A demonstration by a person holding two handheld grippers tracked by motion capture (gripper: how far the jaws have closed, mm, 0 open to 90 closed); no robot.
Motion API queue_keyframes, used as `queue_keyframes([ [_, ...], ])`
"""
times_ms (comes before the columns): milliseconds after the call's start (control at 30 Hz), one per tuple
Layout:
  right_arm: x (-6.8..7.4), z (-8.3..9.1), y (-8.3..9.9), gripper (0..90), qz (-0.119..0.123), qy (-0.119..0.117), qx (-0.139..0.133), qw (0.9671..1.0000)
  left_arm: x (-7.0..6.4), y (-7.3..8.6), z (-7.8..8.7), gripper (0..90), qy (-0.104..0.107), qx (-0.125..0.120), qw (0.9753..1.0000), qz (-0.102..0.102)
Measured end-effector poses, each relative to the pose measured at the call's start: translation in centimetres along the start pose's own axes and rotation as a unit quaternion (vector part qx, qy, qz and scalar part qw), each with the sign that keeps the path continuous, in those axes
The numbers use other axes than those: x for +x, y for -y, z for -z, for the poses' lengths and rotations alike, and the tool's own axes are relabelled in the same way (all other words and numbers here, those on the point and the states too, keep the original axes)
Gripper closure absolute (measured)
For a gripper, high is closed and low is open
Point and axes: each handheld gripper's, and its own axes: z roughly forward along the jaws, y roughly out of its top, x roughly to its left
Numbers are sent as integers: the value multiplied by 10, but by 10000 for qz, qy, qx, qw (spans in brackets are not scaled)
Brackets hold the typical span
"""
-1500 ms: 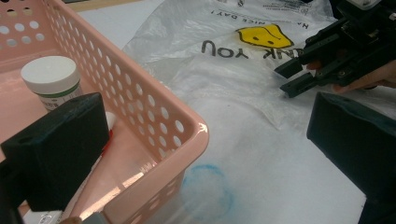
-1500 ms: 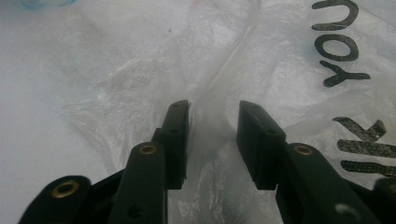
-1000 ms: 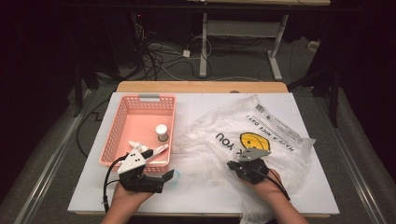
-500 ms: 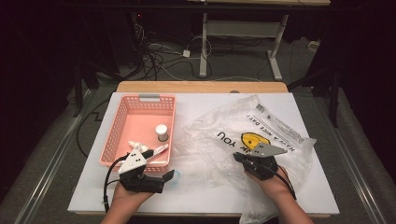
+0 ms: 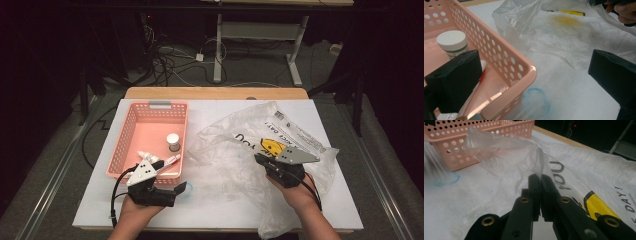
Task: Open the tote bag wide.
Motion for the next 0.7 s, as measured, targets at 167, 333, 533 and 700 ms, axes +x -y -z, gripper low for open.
queue_keyframes([
  [167,-2,5,-9,894,28,74,-171,9998,0,0,0,0,1,-5,10000,11],
  [333,-2,8,-18,895,56,115,-283,9995,2,0,2,0,-8,-35,10000,56],
  [533,-3,6,-29,895,39,219,-335,9992,7,0,4,0,-26,-81,9999,141],
  [700,-9,7,-40,896,-97,237,-529,9983,10,0,7,0,-48,-125,9998,177],
])
